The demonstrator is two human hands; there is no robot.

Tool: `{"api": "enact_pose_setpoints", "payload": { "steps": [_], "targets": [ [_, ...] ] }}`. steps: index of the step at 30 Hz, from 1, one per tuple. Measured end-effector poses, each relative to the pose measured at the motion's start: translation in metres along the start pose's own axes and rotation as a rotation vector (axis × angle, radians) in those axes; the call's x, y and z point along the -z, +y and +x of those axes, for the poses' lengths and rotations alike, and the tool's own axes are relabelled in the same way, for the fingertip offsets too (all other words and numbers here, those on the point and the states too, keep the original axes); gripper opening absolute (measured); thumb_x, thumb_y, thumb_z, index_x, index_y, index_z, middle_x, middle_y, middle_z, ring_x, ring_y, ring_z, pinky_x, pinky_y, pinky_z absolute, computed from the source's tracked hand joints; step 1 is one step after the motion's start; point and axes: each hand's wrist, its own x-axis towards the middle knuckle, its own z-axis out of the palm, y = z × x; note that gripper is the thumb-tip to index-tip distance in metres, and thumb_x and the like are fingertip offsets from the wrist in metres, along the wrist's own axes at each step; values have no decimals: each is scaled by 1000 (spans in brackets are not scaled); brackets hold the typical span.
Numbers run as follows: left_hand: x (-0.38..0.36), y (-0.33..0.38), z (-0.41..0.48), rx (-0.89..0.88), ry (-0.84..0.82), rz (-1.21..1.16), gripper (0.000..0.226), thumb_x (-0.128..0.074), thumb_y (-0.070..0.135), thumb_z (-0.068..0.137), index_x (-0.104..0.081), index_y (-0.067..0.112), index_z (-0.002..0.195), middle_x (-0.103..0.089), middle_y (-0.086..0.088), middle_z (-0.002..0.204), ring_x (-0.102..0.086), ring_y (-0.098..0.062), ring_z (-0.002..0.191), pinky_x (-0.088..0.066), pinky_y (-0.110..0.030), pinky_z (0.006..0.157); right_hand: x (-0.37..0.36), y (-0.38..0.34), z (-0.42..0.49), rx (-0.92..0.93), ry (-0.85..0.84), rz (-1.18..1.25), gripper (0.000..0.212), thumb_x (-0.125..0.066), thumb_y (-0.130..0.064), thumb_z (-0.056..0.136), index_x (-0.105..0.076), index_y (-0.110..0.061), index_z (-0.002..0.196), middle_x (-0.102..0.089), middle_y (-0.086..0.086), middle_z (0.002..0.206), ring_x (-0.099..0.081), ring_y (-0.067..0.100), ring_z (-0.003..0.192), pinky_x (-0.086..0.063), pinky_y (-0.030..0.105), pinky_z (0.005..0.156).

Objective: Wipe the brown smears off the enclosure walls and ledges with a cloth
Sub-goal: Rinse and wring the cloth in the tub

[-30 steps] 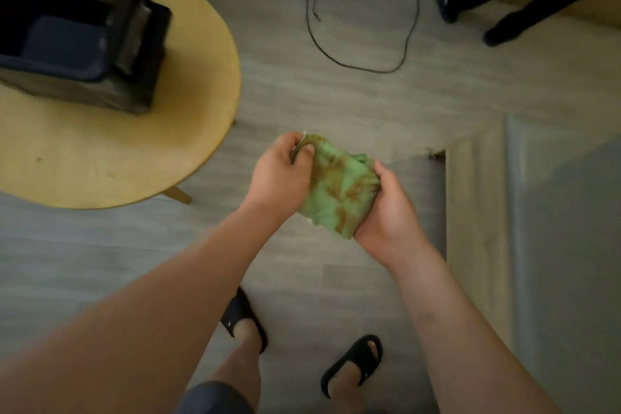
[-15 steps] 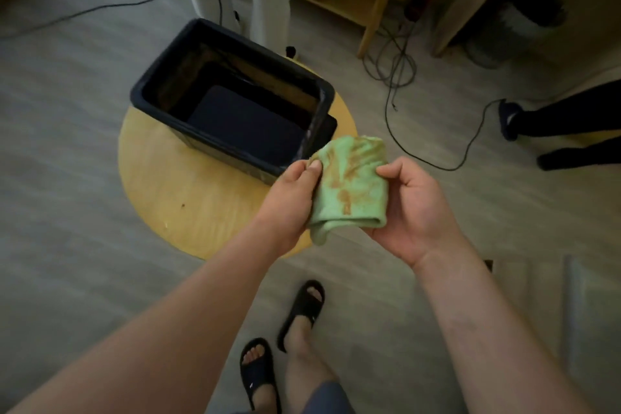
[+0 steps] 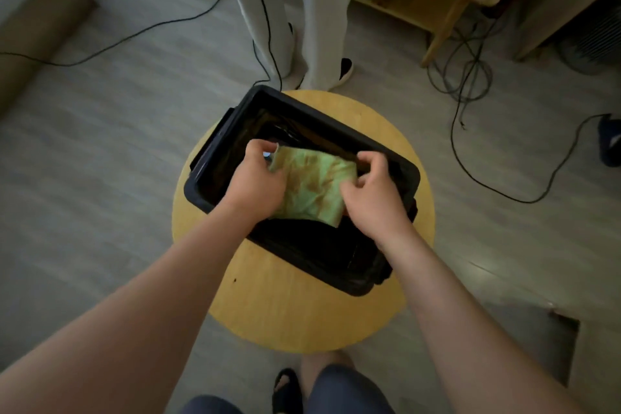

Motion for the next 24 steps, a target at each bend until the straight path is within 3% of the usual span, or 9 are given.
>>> {"api": "enact_pose_setpoints", "payload": {
  "steps": [3, 5, 8, 10, 13, 16, 19, 21, 24],
  "targets": [
    [-2, -10, 27, 55, -40, 162, 50, -55, 12, 98, -38, 27, 142, -52, -7, 124, -63, -29, 80, -59, -47, 63, -16, 5, 27, -76, -136, -244, 52, -55, -18, 102, -31, -39, 143, -65, 4, 81, -59, 19, 57, -45, 31, 43],
    [-8, -16, 40, 81, -67, 219, 49, -54, 5, 94, -45, 28, 137, -34, -8, 135, -60, -28, 85, -59, -42, 70, -27, 7, 42, -150, -181, -334, 47, -54, -17, 102, -36, -35, 142, -63, 0, 91, -62, 19, 70, -50, 31, 52],
    [-24, -22, 55, 49, -137, 331, 47, -50, 5, 90, -57, 27, 131, -27, -6, 145, -42, -38, 129, -43, -43, 110, -44, 11, 53, -214, -156, -407, 47, -52, -28, 101, -39, -31, 146, -61, 6, 118, -63, 30, 102, -56, 39, 82],
    [-31, -22, 66, 103, -206, 375, 47, -48, 12, 96, -57, 26, 139, -25, -7, 153, -28, -39, 138, -32, -44, 116, -53, 15, 57, -242, -119, -471, 50, -50, -33, 102, -37, -30, 151, -53, 14, 136, -58, 38, 120, -53, 45, 94],
    [-37, -26, 82, 222, -254, 370, 47, -48, 23, 100, -52, 25, 148, -30, -13, 157, -33, -44, 140, -32, -47, 119, -63, 21, 59, -317, -84, -463, 51, -44, -34, 106, -34, -28, 155, -47, 17, 146, -53, 40, 130, -49, 46, 99],
    [-40, -33, 85, 283, -265, 232, 47, -50, 29, 102, -52, 16, 147, -47, -19, 152, -47, -41, 136, -41, -41, 114, -73, 25, 59, -413, -36, -240, 47, -37, -30, 107, -41, -15, 152, -52, 18, 145, -52, 40, 130, -45, 43, 105],
    [-43, -29, 80, 470, -306, -188, 39, -46, 38, 106, -56, 22, 140, -63, -11, 134, -61, -34, 119, -56, -48, 96, -87, 20, 56, -564, -16, 197, 44, -36, -40, 107, -52, -13, 138, -62, 13, 124, -63, 33, 106, -58, 39, 77],
    [-41, -23, 78, 594, -299, -431, 31, -49, 42, 105, -61, 25, 128, -69, -7, 118, -67, -30, 104, -61, -45, 78, -93, 14, 47, -521, -36, 269, 45, -38, -50, 105, -58, -18, 130, -65, 7, 112, -65, 27, 96, -57, 37, 68],
    [-40, -25, 85, 532, -234, -473, 34, -55, 45, 102, -60, 28, 131, -68, -6, 121, -66, -29, 106, -58, -46, 93, -95, 2, 25, -290, -7, 240, 41, -45, -61, 102, -68, -28, 106, -69, -5, 98, -67, 10, 89, -58, 35, 77]
  ]
}}
